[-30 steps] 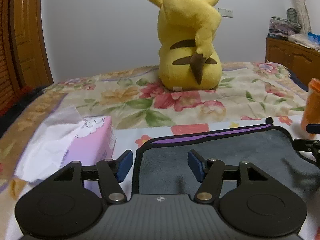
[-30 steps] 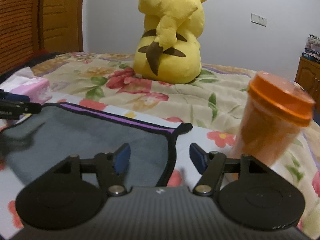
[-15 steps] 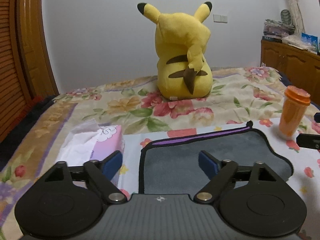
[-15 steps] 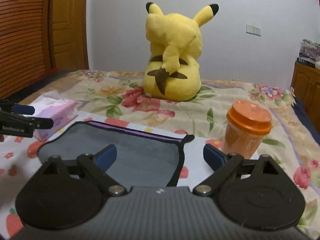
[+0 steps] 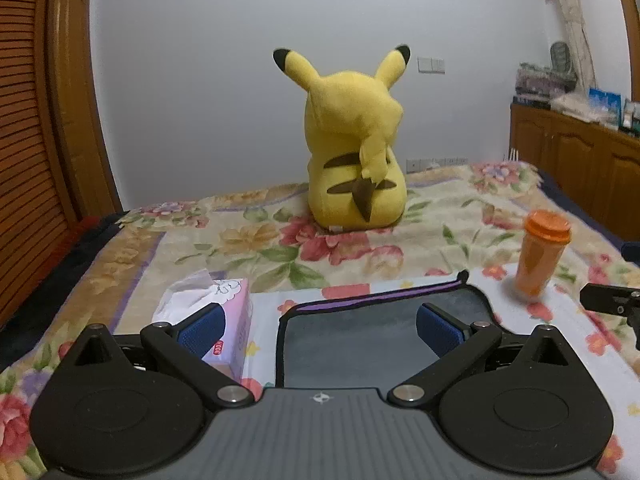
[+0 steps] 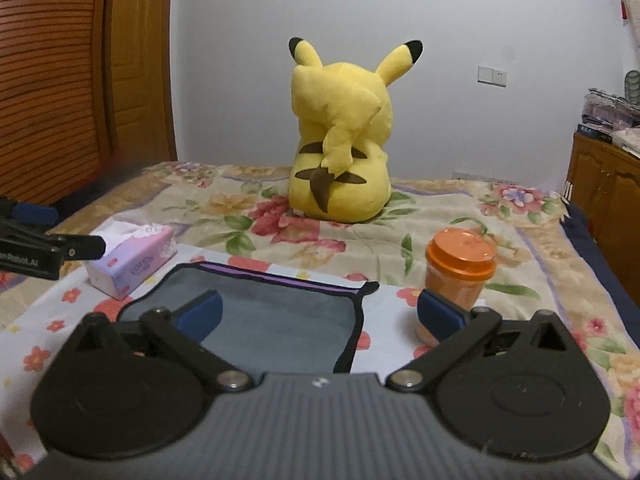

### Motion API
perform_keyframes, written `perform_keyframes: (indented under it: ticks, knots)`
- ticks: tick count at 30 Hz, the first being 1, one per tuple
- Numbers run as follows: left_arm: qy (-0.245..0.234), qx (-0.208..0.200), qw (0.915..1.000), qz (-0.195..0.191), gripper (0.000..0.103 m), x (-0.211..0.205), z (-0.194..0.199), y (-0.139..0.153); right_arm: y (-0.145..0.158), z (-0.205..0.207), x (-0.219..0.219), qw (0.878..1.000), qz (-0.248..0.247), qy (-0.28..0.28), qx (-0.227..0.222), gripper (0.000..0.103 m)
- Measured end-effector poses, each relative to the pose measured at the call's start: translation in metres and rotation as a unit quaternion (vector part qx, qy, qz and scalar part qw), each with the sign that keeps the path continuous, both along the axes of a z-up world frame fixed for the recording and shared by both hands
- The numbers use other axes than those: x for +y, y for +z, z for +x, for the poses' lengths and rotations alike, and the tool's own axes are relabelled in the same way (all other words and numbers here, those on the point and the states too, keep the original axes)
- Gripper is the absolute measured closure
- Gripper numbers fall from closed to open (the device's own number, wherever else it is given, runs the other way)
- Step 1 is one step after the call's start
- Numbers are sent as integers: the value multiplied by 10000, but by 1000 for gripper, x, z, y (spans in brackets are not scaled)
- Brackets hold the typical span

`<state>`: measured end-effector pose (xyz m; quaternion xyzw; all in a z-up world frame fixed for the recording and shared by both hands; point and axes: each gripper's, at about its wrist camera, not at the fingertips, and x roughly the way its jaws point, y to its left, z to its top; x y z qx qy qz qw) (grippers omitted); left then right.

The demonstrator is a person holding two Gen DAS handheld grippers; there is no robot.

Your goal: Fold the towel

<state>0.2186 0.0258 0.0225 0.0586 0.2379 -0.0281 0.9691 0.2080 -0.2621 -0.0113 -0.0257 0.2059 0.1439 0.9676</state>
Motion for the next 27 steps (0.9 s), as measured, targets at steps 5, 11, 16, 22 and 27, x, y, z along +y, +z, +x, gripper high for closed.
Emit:
perform_keyframes:
  ticks: [5,11,16,22,27]
  knots:
    - [18,-48,9999,91,0,-5,-20,13,9,-17,-4,9999,85,-67,-34,0]
    - [12,-12,9998,174,0,-8,-41,25,18,-38,-8,9997,200,-151,-82,0]
    - [-58,-22,9999,161,0,-10,-61,31,26,-53,-11,9995,211,-182,-145,0]
    - [-139,-13,9998,145,0,-12,-80,36,33,-70,-14,9994,194,-216,-204,0]
    - [-157,-3,9998,145,0,-13,-89,38,37,-81,-17,9992,229,-229,-220,0]
